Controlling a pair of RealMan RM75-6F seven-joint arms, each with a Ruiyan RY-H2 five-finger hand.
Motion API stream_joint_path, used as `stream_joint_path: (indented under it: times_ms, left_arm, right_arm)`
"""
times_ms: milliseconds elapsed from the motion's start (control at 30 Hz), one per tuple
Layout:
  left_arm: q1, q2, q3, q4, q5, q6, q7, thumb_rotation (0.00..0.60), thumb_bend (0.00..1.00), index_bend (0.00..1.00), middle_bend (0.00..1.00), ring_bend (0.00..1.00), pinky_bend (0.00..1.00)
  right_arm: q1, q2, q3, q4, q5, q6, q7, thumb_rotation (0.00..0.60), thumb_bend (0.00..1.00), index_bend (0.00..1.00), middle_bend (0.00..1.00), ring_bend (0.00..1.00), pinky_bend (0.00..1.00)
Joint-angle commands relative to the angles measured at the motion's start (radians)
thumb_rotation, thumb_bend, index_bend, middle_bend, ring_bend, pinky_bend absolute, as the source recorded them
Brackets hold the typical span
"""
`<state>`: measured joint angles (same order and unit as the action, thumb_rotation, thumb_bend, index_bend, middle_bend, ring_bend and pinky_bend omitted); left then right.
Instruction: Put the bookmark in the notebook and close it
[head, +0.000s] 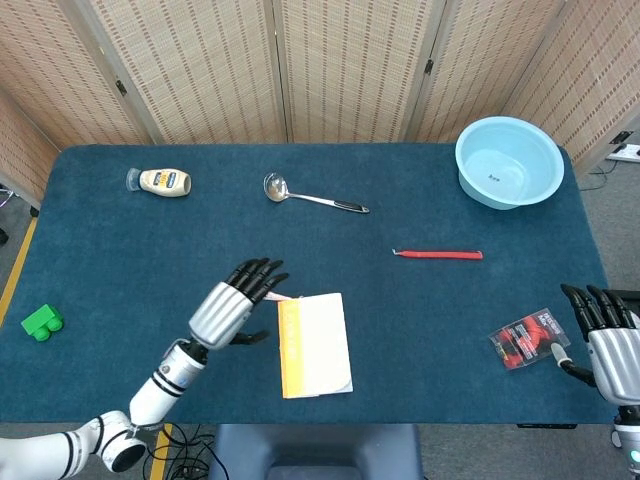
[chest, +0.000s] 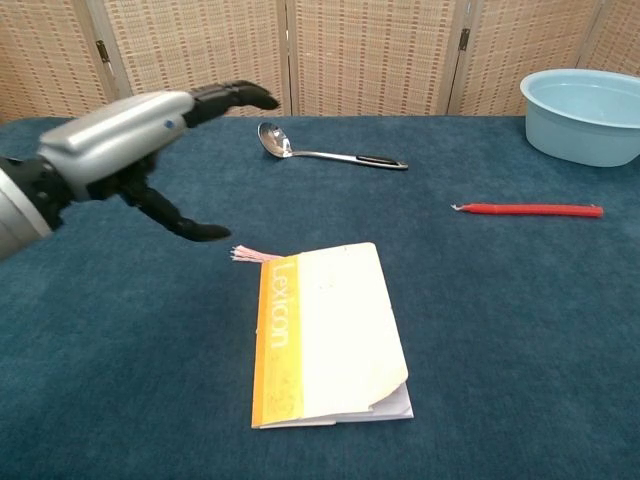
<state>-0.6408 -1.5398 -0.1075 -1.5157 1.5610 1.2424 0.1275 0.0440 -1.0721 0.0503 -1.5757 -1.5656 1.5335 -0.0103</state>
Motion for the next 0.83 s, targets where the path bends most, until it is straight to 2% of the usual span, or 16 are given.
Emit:
stream_joint_path:
  times_ms: [33,200,367,633,833]
  left_arm:
    - [0.088,0.113,-0.001,-0.080,-0.108,0.024,0.010,0.600,0.17,0.13,0.06,0.06,0.14]
    - [0.169,0.202,0.014,-0.105,-0.199,0.050,-0.007,0.600,0.17,0.15,0.06,0.06,0.14]
    - [0.252,0.236,0.031,-0.106,-0.240,0.119,-0.018,0.600,0.17,0.15,0.06,0.06,0.14]
    - [0.395,0.237,0.071,-0.114,-0.227,0.276,-0.035,0.600,0.17,0.15,0.06,0.06,0.14]
    - [0.460,0.247,0.110,-0.124,-0.176,0.334,-0.019,0.600,0.17,0.15,0.06,0.06,0.14]
  right_arm:
    - [0.008,0.003,0.001,0.007,-0.004,-0.008,0.005,0.600,0.24,0.08,0.14,0.08,0.11]
    - [0.019,0.003,-0.002,0.009,-0.015,-0.019,0.002,0.600,0.25,0.08,0.14,0.02,0.08]
    - [0.029,0.013,-0.013,0.002,-0.020,-0.045,0.018,0.600,0.25,0.08,0.12,0.01,0.06]
    - [0.030,0.011,-0.018,-0.005,-0.010,-0.057,0.033,0.600,0.25,0.08,0.09,0.00,0.05]
    - [0.021,-0.002,-0.020,-0.001,0.000,-0.047,0.035,0.600,0.25,0.08,0.09,0.00,0.05]
